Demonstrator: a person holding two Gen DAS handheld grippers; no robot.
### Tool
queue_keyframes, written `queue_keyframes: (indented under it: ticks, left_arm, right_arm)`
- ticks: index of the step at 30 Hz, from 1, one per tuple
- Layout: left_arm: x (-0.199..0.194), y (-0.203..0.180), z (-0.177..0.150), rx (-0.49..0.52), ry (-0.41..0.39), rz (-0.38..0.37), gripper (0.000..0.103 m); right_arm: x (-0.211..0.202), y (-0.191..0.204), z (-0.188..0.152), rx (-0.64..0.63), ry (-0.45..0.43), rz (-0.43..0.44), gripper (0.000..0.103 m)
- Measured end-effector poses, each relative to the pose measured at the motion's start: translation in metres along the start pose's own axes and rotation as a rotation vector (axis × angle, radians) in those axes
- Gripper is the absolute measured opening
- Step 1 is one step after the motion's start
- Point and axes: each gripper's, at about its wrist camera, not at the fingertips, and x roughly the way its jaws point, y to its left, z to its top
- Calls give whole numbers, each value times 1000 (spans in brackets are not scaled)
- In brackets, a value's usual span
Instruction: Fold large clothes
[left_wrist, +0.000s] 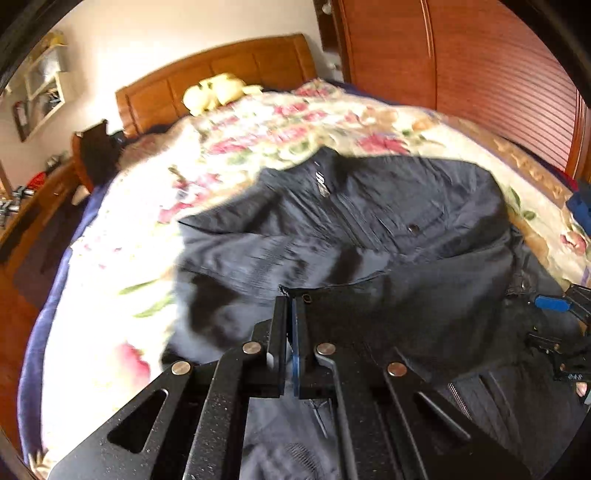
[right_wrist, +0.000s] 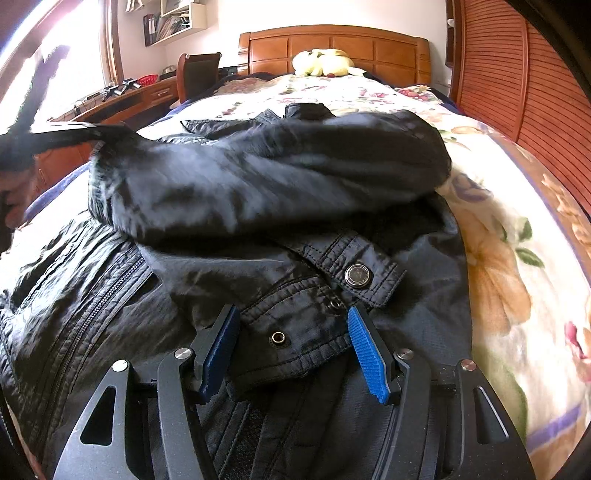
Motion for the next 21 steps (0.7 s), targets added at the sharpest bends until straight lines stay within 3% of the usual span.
queue_keyframes:
  ticks: [5,12,21]
  left_arm:
    - [-31,21,-4,7,-40,69,2]
    - [-73,43,-8,-70,-108,69,2]
    - [-51,20,-58,-1,37,43,3]
  right_arm:
    - [0,0,0,-2,0,-1,63]
    - [0,0,0,3,-2,-6,63]
    - [0,0,-1,1,-3,-6,63]
